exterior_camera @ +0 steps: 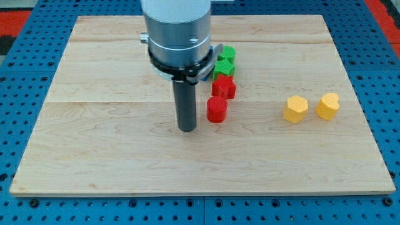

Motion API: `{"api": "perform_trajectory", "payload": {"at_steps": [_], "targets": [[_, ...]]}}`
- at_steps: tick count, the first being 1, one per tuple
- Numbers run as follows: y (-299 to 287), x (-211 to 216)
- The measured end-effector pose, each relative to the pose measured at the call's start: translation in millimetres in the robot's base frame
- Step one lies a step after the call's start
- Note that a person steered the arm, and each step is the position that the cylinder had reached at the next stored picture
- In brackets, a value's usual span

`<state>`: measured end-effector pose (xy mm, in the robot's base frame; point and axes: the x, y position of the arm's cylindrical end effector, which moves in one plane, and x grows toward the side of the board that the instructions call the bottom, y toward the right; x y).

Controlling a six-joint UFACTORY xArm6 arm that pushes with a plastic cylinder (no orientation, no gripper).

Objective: Slide the red circle to the red star

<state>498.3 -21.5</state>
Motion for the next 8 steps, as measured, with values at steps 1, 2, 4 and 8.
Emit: {"api": "perform_trajectory", "payload": {"at_steps": [1, 2, 4, 8], "targets": [[1, 0], [1, -1], [9, -11], [42, 6]]}}
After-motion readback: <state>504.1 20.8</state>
